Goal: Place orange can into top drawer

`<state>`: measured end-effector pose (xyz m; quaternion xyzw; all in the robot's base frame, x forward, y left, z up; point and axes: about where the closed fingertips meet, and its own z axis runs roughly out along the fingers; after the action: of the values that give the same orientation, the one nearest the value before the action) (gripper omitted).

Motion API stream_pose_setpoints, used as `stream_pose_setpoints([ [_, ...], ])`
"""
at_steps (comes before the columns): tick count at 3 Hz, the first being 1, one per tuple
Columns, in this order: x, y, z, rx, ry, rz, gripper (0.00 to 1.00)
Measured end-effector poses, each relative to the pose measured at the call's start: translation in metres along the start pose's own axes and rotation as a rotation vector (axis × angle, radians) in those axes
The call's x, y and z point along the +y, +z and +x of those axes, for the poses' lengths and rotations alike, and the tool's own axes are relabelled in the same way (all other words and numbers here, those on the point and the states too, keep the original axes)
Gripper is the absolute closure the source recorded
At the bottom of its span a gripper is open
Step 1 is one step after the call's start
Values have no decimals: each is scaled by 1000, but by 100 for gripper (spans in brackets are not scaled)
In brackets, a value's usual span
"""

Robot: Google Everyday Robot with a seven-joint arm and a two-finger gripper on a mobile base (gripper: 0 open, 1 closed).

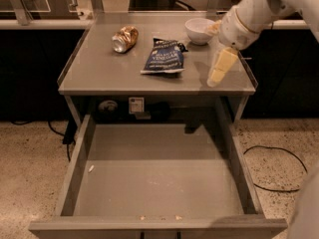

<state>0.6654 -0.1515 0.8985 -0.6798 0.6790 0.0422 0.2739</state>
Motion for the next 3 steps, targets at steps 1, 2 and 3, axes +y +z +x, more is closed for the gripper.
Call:
stream_pose_setpoints([
  [1,-33,-6,-22,-25,-31,23,0],
  [2,-55,10,-55,-74,-69,22,0],
  [3,-56,12,-55,-79,-71,21,0],
])
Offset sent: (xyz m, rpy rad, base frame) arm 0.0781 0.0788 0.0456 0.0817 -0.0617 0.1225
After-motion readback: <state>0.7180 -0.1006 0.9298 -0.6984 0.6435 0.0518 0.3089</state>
